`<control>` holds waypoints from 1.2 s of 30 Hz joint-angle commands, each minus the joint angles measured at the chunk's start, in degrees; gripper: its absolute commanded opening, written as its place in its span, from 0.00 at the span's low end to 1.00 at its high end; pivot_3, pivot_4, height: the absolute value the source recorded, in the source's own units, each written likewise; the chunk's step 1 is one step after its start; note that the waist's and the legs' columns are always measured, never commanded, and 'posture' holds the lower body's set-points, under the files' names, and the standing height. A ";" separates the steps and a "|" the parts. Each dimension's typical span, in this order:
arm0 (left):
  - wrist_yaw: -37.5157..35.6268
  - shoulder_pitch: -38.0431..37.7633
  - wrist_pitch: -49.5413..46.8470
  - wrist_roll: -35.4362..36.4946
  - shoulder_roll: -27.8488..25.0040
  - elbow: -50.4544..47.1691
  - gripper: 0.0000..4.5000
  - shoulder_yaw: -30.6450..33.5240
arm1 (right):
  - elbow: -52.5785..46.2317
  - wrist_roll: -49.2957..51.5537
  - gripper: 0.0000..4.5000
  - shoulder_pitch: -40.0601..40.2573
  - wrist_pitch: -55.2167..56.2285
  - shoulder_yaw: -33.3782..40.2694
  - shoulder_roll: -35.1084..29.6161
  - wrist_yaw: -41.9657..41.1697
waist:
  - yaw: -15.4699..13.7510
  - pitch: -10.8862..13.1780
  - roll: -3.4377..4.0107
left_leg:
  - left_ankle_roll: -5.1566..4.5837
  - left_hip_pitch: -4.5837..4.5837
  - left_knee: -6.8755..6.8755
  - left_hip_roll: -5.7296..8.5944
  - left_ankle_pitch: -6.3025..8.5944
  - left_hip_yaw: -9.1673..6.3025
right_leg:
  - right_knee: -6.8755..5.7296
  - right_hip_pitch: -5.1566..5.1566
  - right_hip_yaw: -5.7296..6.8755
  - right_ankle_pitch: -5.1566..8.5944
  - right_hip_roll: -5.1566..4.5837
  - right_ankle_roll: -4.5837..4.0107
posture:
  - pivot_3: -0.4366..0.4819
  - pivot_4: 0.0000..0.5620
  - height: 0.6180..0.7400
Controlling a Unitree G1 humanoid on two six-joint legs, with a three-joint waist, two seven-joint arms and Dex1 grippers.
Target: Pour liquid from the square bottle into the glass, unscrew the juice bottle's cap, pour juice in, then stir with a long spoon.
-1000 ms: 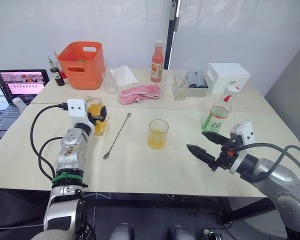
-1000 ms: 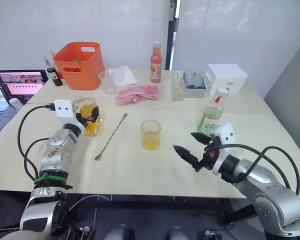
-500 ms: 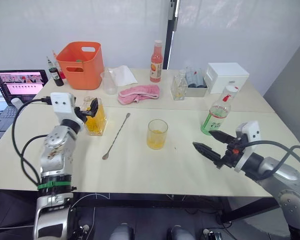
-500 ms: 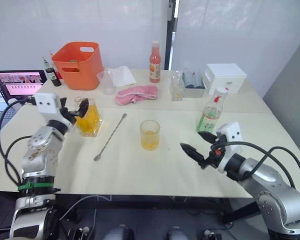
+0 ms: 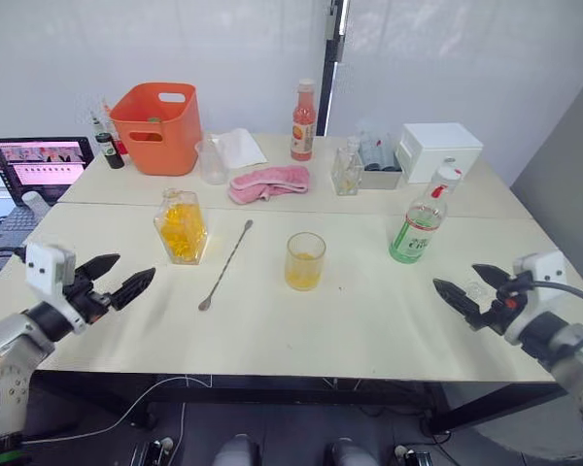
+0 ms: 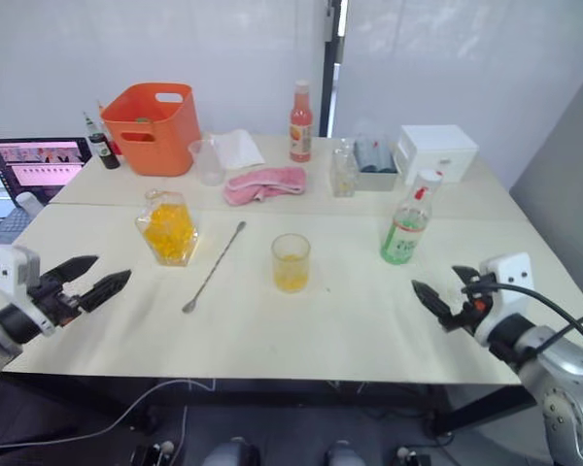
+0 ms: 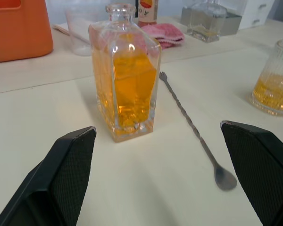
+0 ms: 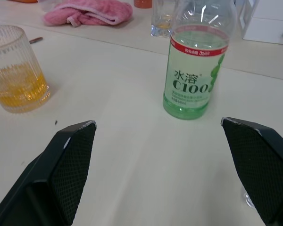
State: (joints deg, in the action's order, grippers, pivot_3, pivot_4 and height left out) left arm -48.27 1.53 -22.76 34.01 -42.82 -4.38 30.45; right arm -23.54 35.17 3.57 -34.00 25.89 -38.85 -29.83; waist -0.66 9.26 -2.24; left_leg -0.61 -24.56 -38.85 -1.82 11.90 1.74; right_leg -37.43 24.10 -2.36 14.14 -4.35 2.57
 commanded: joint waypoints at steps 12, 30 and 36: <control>-7.67 -0.09 20.31 -7.55 -2.93 20.88 0.99 1.33 | 0.90 -5.74 1.00 10.06 4.70 8.93 0.28 -0.03 | 0.12 -0.10 0.14 | 0.00 0.02 0.14 -0.11 0.01 0.14 | 0.25 0.02 0.00 0.00 0.02 -0.02 | 0.48 0.27 0.79; -11.64 -2.03 12.38 -1.25 0.36 7.74 0.99 -4.21 | -2.09 -3.32 1.00 -4.67 -2.16 1.17 2.10 6.60 | 0.42 -0.12 0.16 | 0.00 0.00 0.15 -0.15 0.01 0.13 | 0.25 0.03 -0.02 -0.01 0.01 -0.02 | 0.48 0.27 0.79; -8.96 -1.66 5.70 2.64 3.04 -5.58 0.99 -9.12 | 6.85 -5.21 1.00 -21.63 -5.33 -5.03 3.68 10.33 | 0.79 -0.12 0.16 | 0.00 -0.02 0.16 -0.13 0.01 0.12 | 0.23 0.04 -0.04 -0.01 0.02 -0.01 | 0.48 0.27 0.79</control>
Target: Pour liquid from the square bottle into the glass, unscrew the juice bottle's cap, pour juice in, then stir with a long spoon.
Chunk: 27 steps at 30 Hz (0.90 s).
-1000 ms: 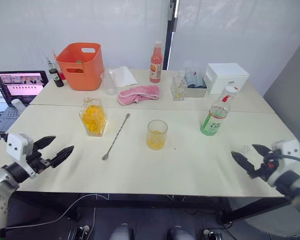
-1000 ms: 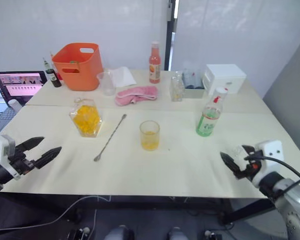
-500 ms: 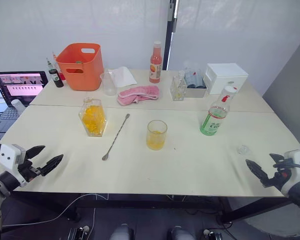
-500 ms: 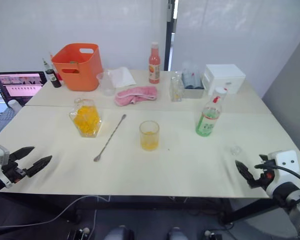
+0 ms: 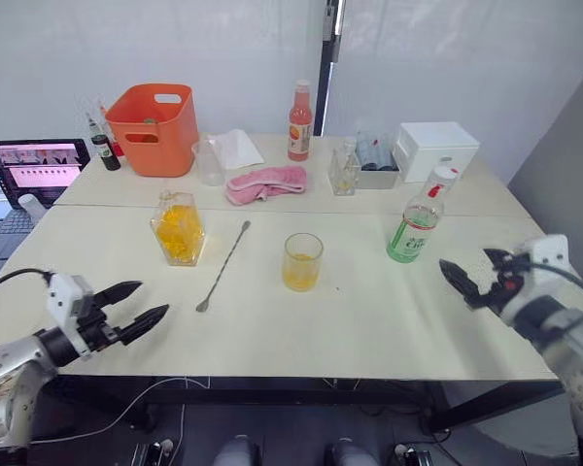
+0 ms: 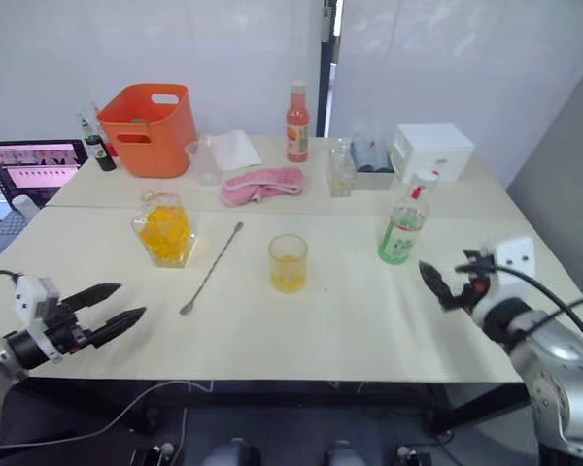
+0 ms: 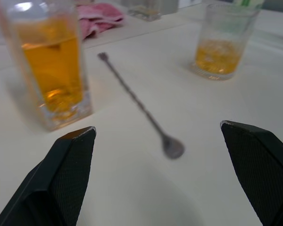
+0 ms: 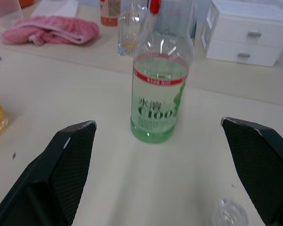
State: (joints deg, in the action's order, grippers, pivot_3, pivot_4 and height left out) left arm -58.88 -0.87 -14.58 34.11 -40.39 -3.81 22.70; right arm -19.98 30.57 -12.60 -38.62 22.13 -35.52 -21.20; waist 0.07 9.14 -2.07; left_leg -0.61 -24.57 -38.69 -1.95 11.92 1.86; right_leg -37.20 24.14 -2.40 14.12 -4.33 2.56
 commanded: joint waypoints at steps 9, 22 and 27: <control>4.86 2.66 -8.72 6.01 3.47 -17.08 0.99 -7.98 | 20.06 -6.22 1.00 -21.77 3.63 -8.35 2.47 0.25 | 0.39 0.00 0.01 | -0.03 -0.06 0.02 0.08 0.01 -0.04 | 0.00 0.02 0.00 -0.02 0.03 0.02 | 0.48 0.27 0.79; 9.05 2.67 -10.93 7.14 5.67 -23.78 0.99 -11.77 | 31.46 -9.94 1.00 -30.58 8.81 -9.15 3.99 -0.51 | 0.63 0.01 0.01 | -0.03 -0.07 0.05 0.10 0.01 -0.05 | 0.01 0.03 -0.01 -0.02 0.05 0.02 | 0.48 0.27 0.79; 9.31 2.99 -10.93 7.00 5.57 -23.67 0.99 -11.51 | 33.81 -10.65 1.00 -31.74 10.16 -9.08 4.25 -0.95 | 0.63 0.01 0.02 | -0.03 -0.07 0.07 0.11 0.01 -0.05 | 0.02 0.03 -0.01 -0.02 0.04 0.02 | 0.48 0.27 0.79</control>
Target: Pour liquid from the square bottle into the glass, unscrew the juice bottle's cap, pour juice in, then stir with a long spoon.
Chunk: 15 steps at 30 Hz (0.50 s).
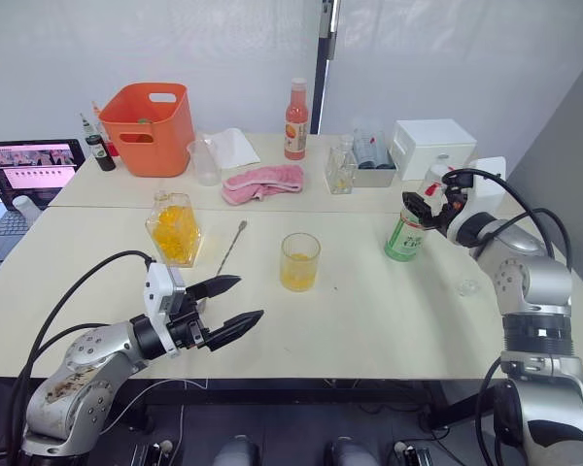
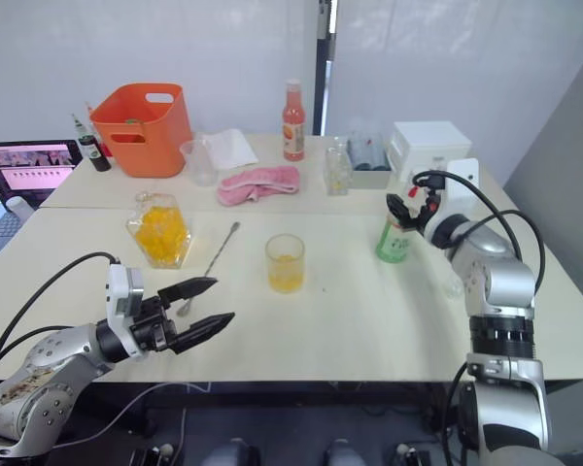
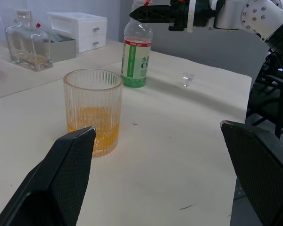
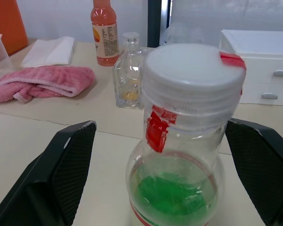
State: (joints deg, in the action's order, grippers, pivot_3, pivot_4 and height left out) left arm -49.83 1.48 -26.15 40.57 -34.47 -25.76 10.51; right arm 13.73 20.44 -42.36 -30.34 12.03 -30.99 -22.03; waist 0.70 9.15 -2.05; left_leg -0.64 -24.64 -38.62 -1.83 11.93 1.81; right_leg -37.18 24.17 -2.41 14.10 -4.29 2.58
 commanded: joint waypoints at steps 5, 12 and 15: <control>0.27 0.75 0.62 0.35 -0.58 -1.65 1.00 0.60 | 2.37 -1.12 0.66 -2.86 3.37 1.12 -0.10 -0.52 | 0.04 0.01 0.01 | 0.00 0.00 0.01 0.00 0.00 0.00 | 0.00 0.01 0.00 0.00 0.02 0.00 | 0.48 0.27 0.79; 0.38 0.84 0.31 0.35 -0.85 -1.99 1.00 0.45 | 4.75 -1.48 0.29 -3.55 5.11 1.71 -0.06 -0.59 | 0.09 0.01 0.01 | 0.00 0.01 0.01 0.00 0.00 0.01 | 0.01 0.00 -0.01 0.00 0.02 0.00 | 0.48 0.27 0.79; 0.40 1.04 0.30 0.24 -0.94 -1.84 1.00 0.44 | 4.59 -1.16 0.29 -3.49 5.47 1.89 0.17 -0.63 | 0.11 0.01 0.01 | 0.00 0.02 0.01 0.00 0.00 0.01 | 0.01 0.00 -0.01 0.00 0.03 0.00 | 0.48 0.27 0.79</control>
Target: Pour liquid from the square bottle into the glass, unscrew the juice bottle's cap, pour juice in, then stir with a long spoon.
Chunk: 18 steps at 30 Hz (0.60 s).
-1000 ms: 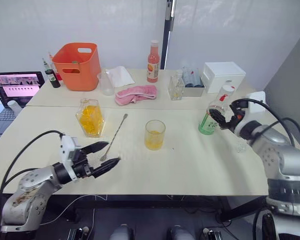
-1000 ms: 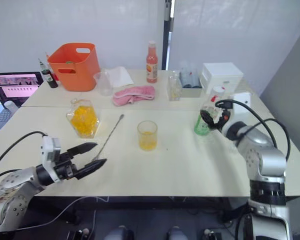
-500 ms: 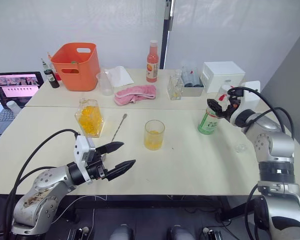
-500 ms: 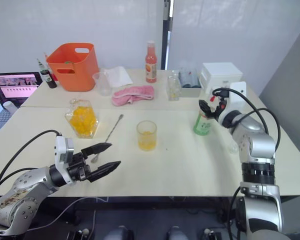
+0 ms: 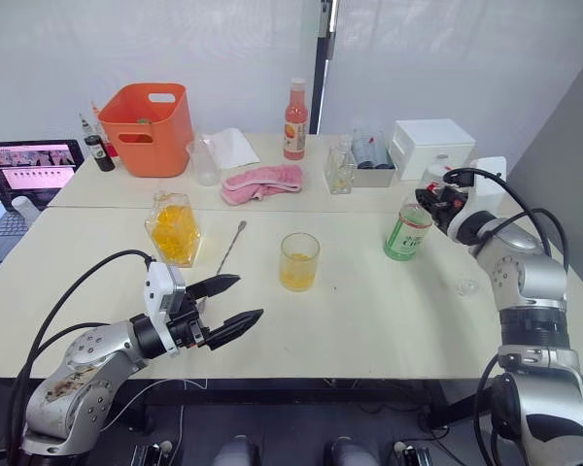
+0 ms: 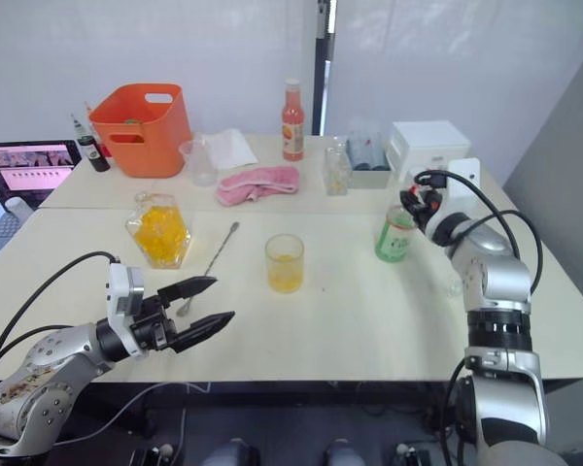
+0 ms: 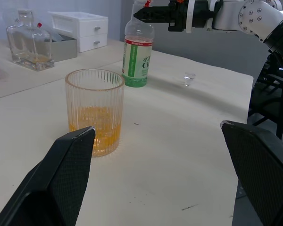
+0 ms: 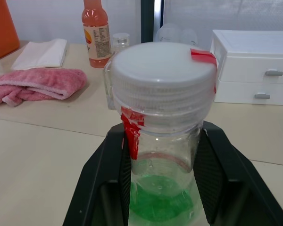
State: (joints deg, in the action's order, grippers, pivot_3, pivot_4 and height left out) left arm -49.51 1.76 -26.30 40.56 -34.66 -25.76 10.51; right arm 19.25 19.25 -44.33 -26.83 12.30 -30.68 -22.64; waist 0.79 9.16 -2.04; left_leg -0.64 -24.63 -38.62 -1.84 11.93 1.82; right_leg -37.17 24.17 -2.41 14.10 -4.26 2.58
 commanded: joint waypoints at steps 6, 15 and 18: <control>-0.60 1.59 1.46 -0.45 -1.56 0.16 1.00 1.47 | -6.80 2.31 0.29 -0.44 0.38 2.33 -0.28 -1.12 | 0.02 0.05 0.07 | 0.00 -0.01 0.00 0.00 0.00 0.00 | 0.00 0.02 -0.01 0.00 -0.01 0.00 | 0.48 0.27 0.79; -3.32 3.59 3.11 -1.39 -3.64 4.95 1.00 2.46 | -32.61 11.99 0.29 8.26 -12.95 4.17 -2.19 -2.73 | -0.20 0.18 0.30 | 0.00 -0.09 0.20 -0.01 0.00 -0.02 | 0.09 0.11 0.00 0.01 -0.05 0.01 | 0.48 0.27 0.79; -4.36 4.68 3.48 -1.76 -4.09 6.62 1.00 2.14 | -42.44 17.64 0.29 11.71 -18.94 5.51 -2.58 -2.00 | -0.20 0.19 0.30 | 0.00 -0.08 0.22 -0.02 0.00 -0.03 | 0.11 0.10 0.00 0.01 -0.06 0.01 | 0.48 0.27 0.79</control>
State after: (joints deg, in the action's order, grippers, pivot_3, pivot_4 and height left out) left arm -53.01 5.58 -23.87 38.93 -38.20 -18.79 12.24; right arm -16.92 33.45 -32.04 -44.16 15.05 -32.33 -24.89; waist 0.60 9.34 -1.74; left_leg -0.64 -24.71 -38.40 -1.86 11.93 1.79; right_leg -37.06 24.28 -2.42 14.11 -4.32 2.59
